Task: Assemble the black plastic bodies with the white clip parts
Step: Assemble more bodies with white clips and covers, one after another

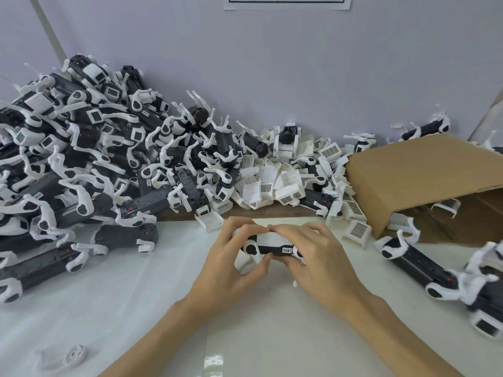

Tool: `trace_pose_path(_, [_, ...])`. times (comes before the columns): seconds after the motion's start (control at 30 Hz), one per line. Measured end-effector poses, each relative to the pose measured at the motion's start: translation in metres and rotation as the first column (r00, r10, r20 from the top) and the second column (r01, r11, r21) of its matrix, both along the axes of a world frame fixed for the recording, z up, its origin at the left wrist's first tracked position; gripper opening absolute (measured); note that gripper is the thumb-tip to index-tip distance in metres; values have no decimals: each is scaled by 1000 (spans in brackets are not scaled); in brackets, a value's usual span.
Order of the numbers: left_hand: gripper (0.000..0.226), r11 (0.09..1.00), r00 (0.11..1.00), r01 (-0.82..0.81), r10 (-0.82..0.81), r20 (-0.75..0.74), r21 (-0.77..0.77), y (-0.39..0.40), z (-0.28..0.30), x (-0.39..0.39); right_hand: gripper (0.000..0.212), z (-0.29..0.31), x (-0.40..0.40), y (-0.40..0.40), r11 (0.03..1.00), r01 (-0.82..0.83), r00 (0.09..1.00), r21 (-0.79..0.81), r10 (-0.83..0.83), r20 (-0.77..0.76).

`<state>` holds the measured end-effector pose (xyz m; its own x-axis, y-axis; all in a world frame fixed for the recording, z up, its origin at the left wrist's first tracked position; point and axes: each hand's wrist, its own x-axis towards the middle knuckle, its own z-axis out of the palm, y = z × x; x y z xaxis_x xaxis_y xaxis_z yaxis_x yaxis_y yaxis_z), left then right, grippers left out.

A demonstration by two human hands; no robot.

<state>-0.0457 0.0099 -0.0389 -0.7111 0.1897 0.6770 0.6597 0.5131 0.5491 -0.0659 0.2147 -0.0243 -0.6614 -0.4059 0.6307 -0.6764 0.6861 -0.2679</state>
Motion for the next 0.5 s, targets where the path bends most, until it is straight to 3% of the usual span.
trace_pose_path(0.17, [70, 986, 969, 49, -86, 233, 162, 0, -1, 2, 63, -5, -4, 6, 998, 45, 991, -42, -49, -121])
trace_pose_path(0.27, [56, 958, 909, 10, -128, 397, 288, -4, 1, -2, 70, -7, -6, 8, 999, 47, 991, -1, -46, -125])
trace_pose_path(0.37, [36, 935, 900, 22, -173, 399, 354, -8, 4, -10, 67, -10, -2, 6, 999, -28, 999, 26, 28, 31])
trace_pose_path(0.43, [35, 926, 909, 66, -210, 361, 373, -12, 6, -13, 62, -9, -1, 6, 996, -84, 988, -22, 86, 127])
trace_pose_path(0.5, [36, 928, 914, 136, -253, 317, 347, -16, 9, -15, 55, -6, -3, 8, 995, -77, 988, -61, 84, 127])
